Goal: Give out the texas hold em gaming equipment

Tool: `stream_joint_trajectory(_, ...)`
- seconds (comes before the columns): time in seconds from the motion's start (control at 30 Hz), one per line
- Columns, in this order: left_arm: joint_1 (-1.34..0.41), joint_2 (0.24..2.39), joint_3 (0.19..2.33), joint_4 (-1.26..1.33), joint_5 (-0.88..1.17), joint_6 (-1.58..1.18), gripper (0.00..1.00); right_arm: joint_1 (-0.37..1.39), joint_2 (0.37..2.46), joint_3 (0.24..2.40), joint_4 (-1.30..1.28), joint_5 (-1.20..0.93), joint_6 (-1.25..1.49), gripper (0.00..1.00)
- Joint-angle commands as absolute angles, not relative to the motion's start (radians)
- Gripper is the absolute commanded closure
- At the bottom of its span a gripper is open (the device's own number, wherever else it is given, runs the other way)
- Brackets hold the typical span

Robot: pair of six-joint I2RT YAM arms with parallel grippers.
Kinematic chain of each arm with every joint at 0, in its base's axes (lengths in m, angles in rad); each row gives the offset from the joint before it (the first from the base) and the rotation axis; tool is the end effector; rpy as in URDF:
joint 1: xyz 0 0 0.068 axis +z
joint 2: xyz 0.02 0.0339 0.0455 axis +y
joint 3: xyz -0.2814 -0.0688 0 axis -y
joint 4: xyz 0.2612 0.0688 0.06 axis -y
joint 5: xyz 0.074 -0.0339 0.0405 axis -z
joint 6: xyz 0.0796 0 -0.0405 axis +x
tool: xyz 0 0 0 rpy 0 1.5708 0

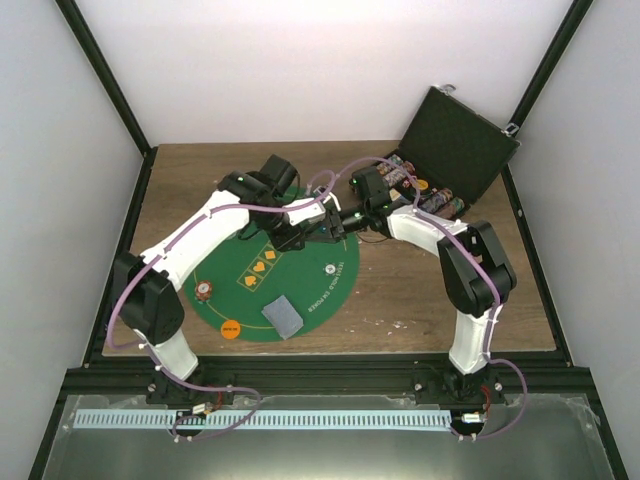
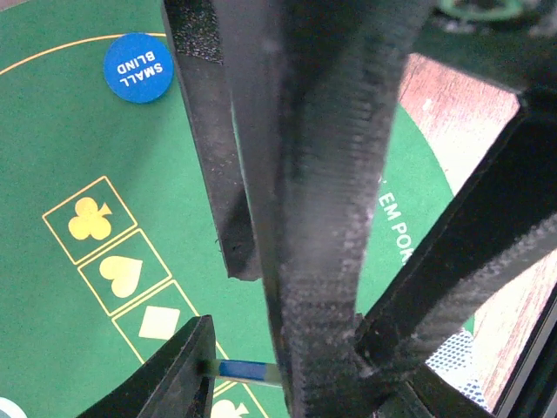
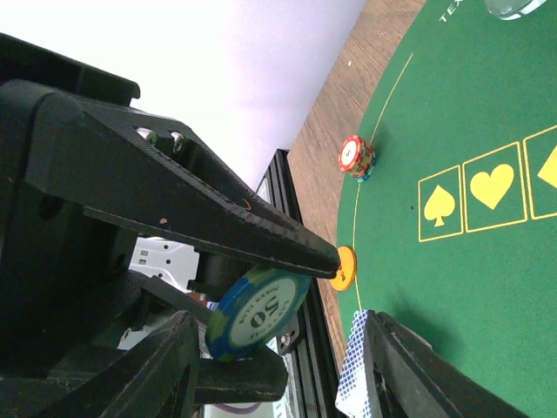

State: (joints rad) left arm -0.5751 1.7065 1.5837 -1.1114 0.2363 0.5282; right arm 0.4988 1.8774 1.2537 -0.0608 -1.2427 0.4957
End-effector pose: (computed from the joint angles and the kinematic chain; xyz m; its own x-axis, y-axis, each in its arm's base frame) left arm 0.3042 -0.2194 0.2770 -0.3849 0.8334 -0.3966 0.9120 0.4096 -0.0244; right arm 0.3409 0.2715 0.2149 -0.8681 -0.2983 -0.3968 -0.4380 0.0842 0.8950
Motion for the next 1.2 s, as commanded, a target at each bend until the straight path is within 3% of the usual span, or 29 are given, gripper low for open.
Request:
stream_joint_trajectory(0.0, -0.577, 1.72, 1.566, -1.076, 0.218, 0.547, 0.99, 0.512, 1.885, 1.32, -0.097, -1.285, 0.47, 0.47)
stream_joint_trajectory(0.67, -0.578, 1.732, 1.552, -1.029, 0.222, 0.542, 0.99, 0.555, 1.983, 1.403, -0.107, -1.266, 0.489, 0.46)
stream_joint_trajectory(0.97, -0.578, 1.746, 1.523, -0.981, 0.105, 0.554, 1.0, 0.557, 1.987, 1.385, -0.21, -1.219, 0.414, 0.6)
stream_joint_trajectory(1.17, -0.578, 1.742, 1.5, -0.962, 0.08, 0.56, 1.0, 0.557, 1.994, 1.39, -0.221, -1.205, 0.407, 0.81)
